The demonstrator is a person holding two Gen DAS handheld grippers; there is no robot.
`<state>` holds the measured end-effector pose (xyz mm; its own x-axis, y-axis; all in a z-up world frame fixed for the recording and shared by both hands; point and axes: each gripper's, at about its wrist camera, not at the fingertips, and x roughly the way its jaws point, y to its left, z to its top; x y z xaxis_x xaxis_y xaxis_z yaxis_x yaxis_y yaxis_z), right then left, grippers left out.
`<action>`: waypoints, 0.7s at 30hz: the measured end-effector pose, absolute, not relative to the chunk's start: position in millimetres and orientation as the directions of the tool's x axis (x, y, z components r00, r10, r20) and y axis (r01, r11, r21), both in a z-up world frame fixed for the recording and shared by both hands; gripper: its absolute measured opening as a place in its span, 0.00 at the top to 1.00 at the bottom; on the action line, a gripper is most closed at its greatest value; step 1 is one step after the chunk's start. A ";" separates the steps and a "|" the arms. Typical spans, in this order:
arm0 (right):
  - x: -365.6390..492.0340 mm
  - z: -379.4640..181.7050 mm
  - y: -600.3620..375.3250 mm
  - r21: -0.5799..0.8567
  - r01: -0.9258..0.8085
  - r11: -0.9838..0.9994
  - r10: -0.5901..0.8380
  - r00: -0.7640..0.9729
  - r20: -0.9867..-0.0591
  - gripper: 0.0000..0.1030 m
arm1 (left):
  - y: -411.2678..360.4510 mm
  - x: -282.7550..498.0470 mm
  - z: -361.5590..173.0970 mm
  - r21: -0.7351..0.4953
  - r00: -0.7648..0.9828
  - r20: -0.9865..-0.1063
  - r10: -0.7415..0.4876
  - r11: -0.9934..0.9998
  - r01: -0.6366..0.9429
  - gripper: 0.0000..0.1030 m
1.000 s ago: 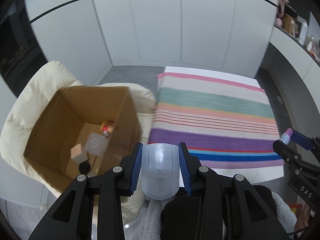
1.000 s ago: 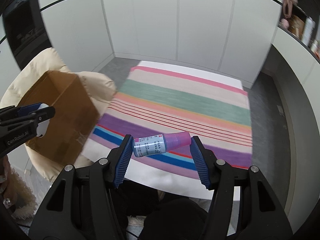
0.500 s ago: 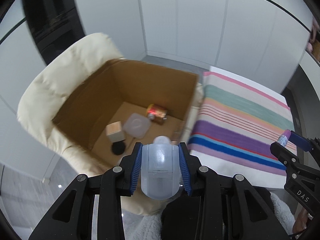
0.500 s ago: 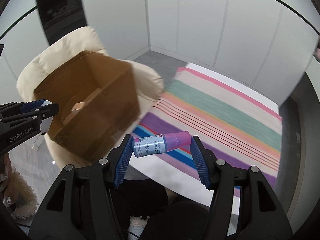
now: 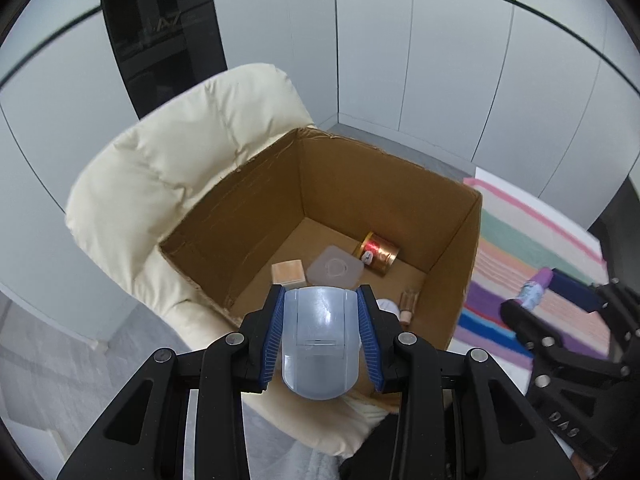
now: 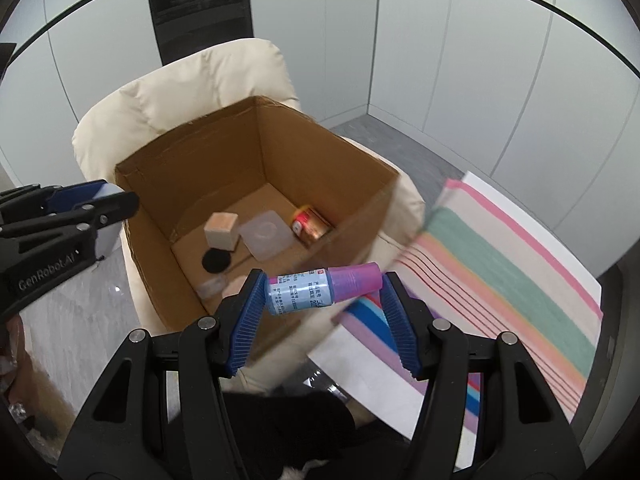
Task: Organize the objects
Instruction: 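Lift the grey mouse with the left tool while the right tool carries the bottle over the box, then open both tools to drop the grey mouse and bottle into the box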
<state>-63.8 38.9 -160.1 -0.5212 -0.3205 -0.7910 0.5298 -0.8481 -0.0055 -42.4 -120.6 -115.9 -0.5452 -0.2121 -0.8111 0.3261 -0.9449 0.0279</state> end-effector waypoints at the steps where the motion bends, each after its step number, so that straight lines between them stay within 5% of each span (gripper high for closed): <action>1: -67.2 -160.9 33.4 -0.008 0.533 -0.846 -0.322 -0.522 -0.790 0.41 | -124.0 -46.5 -117.4 0.016 -0.546 -0.814 -0.199 -0.947 0.321 0.65; 12: -110.7 -177.0 -9.0 -0.017 0.547 -0.837 -0.317 -0.509 -0.800 0.41 | -156.8 -100.1 -133.7 0.066 -0.538 -0.806 -0.246 -0.941 0.332 0.64; 14: -114.5 -181.4 -13.0 -0.004 0.558 -0.830 -0.329 -0.494 -0.805 0.41 | -166.0 -102.8 -139.2 0.015 -0.521 -0.830 -0.200 -0.941 0.338 0.46; 15: -116.6 -184.0 -14.4 0.006 0.558 -0.830 -0.332 -0.485 -0.809 0.36 | -170.0 -103.5 -140.9 -0.007 -0.512 -0.840 -0.181 -0.939 0.343 0.38; 16: -119.0 -186.4 -15.6 0.011 0.549 -0.836 -0.325 -0.478 -0.816 0.17 | -174.4 -103.4 -141.3 -0.022 -0.506 -0.845 -0.172 -0.934 0.355 0.27; 18: -120.9 -189.0 -15.0 0.020 0.532 -0.846 -0.321 -0.480 -0.816 0.00 | -178.8 -102.8 -139.4 -0.050 -0.500 -0.853 -0.151 -0.930 0.365 0.22; 21: -119.6 -191.0 -12.4 0.038 0.524 -0.851 -0.328 -0.473 -0.818 0.00 | -181.3 -101.5 -131.5 -0.076 -0.512 -0.849 -0.133 -0.927 0.366 0.21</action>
<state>-119.6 -12.4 -191.0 -0.4728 -0.3283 -0.8177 0.5243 -0.8507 0.0384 -101.5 -181.3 -131.5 -0.5118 -0.1327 -0.8488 0.3664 -0.9274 -0.0759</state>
